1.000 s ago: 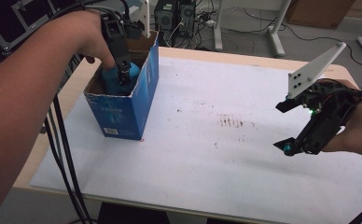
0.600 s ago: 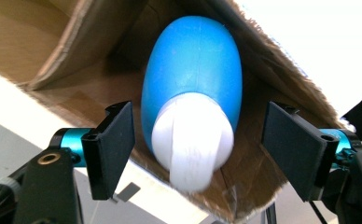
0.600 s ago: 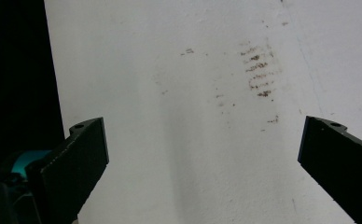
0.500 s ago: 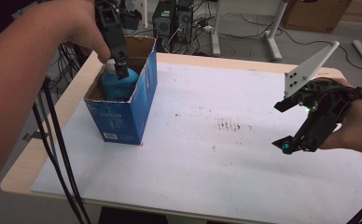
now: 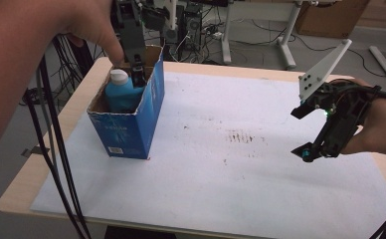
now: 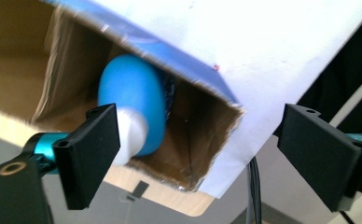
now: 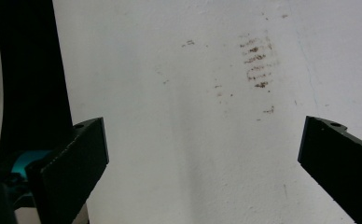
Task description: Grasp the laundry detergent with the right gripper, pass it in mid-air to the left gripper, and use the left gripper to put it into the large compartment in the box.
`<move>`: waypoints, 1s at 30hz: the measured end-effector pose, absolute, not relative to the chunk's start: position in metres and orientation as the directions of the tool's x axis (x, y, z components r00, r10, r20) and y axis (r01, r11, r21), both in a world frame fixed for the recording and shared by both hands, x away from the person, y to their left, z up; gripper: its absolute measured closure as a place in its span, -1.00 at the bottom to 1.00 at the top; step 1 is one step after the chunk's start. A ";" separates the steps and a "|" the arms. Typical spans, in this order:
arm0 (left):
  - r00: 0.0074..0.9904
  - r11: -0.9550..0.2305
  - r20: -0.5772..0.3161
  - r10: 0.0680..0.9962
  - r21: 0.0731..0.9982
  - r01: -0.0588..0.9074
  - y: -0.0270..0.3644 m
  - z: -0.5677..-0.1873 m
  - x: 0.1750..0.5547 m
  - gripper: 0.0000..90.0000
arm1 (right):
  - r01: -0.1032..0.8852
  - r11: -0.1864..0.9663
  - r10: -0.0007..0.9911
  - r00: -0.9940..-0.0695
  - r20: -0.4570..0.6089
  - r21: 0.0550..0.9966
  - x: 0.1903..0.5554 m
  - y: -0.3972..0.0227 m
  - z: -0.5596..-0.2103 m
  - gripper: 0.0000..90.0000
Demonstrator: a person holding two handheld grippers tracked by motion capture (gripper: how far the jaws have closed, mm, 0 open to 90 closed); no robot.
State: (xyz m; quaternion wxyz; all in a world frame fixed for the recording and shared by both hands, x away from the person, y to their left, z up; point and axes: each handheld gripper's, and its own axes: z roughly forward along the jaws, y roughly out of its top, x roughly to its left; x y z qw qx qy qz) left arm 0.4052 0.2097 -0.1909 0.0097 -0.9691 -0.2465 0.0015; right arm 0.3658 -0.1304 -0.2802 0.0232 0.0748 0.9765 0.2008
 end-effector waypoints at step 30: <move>0.983 -0.985 -0.061 0.171 0.024 0.172 0.142 -0.231 0.403 -0.96 | 0.133 0.952 0.135 -0.991 0.014 0.276 0.384 -0.130 -0.289 -0.99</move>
